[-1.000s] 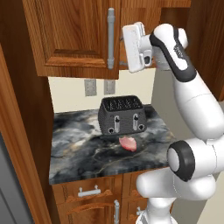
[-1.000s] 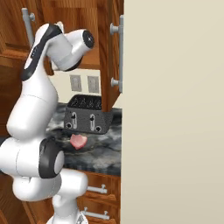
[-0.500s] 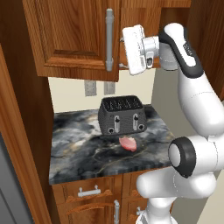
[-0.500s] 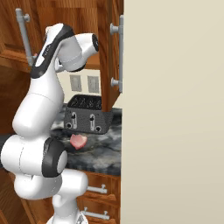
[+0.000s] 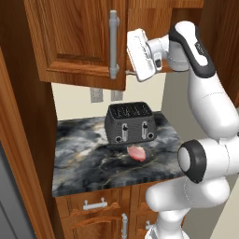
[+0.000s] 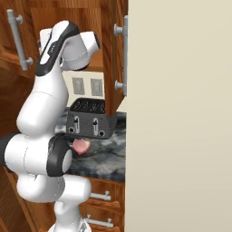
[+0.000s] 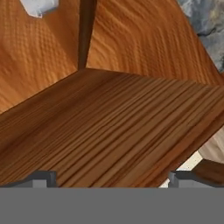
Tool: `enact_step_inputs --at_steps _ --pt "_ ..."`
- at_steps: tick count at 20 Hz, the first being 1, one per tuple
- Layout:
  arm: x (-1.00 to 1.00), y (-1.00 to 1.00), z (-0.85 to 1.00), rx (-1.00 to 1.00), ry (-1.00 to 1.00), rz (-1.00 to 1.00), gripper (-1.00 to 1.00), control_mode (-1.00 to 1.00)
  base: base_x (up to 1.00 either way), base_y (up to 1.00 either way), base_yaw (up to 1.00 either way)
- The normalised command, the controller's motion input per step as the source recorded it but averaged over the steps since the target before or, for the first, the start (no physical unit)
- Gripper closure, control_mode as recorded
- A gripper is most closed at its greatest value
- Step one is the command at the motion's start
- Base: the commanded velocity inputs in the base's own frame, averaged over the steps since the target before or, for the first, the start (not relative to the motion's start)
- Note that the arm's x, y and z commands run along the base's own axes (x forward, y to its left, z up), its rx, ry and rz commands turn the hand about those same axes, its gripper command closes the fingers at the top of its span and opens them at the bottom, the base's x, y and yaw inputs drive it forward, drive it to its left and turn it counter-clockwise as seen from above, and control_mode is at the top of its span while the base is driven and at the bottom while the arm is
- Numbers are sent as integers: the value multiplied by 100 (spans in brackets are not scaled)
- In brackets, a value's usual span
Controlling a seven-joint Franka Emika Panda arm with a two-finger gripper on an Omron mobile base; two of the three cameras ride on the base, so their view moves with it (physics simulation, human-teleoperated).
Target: Retrieve the tupperware from the cabinet, then place the raw meat into the tupperware to avoid contamination.
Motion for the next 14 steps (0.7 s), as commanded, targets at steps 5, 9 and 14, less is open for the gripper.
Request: enact_step_inputs --at_steps 5,9,14 --pt "-43 78 -4 0 15 11 -100 -100 0 0 0" --pt "-46 71 -6 0 8 1 -100 -100 0 0 0" --pt "-35 69 -4 0 0 -13 -100 -100 0 0 0"
